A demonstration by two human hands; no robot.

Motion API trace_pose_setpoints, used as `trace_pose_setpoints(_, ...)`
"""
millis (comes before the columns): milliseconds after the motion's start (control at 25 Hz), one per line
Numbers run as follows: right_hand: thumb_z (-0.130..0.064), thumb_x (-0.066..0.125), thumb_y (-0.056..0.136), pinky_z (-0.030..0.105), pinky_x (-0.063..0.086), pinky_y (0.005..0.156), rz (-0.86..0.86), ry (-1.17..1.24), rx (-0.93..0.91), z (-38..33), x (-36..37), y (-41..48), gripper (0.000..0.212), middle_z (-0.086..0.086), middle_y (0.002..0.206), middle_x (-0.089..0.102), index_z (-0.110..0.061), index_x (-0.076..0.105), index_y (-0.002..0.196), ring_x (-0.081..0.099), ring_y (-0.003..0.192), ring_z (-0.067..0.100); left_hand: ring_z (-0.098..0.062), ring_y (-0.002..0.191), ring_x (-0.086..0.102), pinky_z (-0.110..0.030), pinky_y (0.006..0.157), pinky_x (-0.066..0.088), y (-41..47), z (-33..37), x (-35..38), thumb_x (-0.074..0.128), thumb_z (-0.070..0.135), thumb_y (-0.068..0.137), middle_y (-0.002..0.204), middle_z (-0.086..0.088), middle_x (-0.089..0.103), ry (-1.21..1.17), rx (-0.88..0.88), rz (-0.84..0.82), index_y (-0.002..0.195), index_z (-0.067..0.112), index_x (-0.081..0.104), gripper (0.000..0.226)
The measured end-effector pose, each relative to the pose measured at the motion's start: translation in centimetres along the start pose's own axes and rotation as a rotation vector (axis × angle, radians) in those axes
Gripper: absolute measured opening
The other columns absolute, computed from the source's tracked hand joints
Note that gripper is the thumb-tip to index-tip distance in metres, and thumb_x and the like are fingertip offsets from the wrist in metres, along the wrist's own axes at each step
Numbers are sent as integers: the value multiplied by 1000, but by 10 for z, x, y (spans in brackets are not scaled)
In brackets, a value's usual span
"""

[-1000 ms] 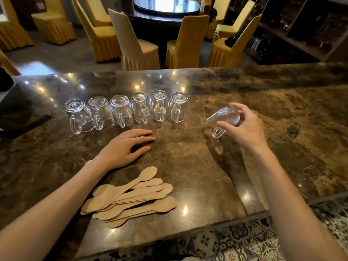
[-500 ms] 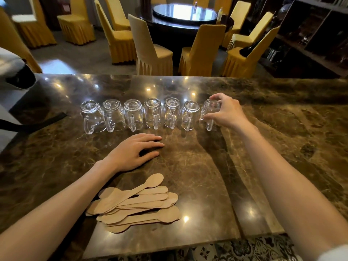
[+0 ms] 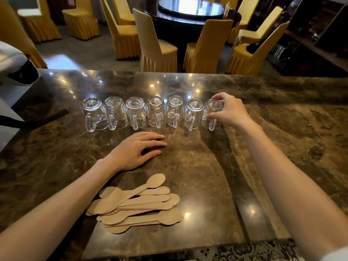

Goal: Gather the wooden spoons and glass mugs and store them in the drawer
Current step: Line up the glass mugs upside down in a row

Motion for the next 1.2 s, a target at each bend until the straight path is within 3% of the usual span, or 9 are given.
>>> trace_pose_setpoints(240, -29, 83, 66, 27, 42, 80, -23, 42, 11, 8, -1, -2, 67, 8, 120, 62, -19, 52, 125, 57, 106, 20, -10, 128, 44, -30, 110, 31, 3, 2, 3, 41, 47, 91, 136, 8, 53, 2, 3, -11, 126, 30, 58, 42)
trace_pose_setpoints(440, -34, 80, 70, 34, 43, 92, -37, 27, -3, 8, 0, -6, 71, 6, 133, 55, -20, 47, 131, 53, 118, 24, -9, 127, 45, -33, 109, 34, 2, 1, 6, 41, 48, 92, 135, 9, 54, 14, -17, 0, 124, 31, 59, 41)
trace_pose_setpoints(560, -36, 79, 71, 38, 41, 100, 39, 24, -32, 2, -3, -12, 78, 7, 138, 50, -17, 42, 137, 48, 124, 24, -9, 125, 48, -34, 107, 38, 3, 2, 3, 42, 49, 91, 132, 9, 57, 3, -50, 24, 122, 30, 61, 41)
trace_pose_setpoints(720, -37, 77, 74, 37, 40, 102, 164, 10, -95, -13, -3, -31, 71, 6, 137, 50, -16, 46, 134, 47, 123, 21, -7, 122, 49, -30, 103, 40, -3, 0, -1, 48, 40, 93, 128, 9, 59, 1, -69, 42, 119, 29, 63, 32)
trace_pose_setpoints(1000, -32, 76, 75, 35, 45, 98, 221, 158, -145, -45, 9, -89, 65, 2, 133, 51, -20, 48, 132, 50, 116, 13, -11, 119, 51, -35, 101, 42, -36, -9, -8, 52, 22, 94, 125, 7, 61, -10, -239, 139, 117, 25, 64, 26)
trace_pose_setpoints(1200, -32, 74, 77, 29, 43, 95, 173, 246, -126, -74, 21, -132, 64, -2, 132, 52, -21, 46, 133, 46, 109, 5, -16, 122, 50, -32, 104, 36, -66, -8, -17, 50, 21, 94, 129, 3, 59, 53, -371, 215, 120, 23, 62, 29)
Point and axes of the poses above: each hand's wrist, its own y-axis towards the middle knuckle, its own x-axis out of the palm, z = x × y, the point moved 1 cm from there along y, towards the middle knuckle
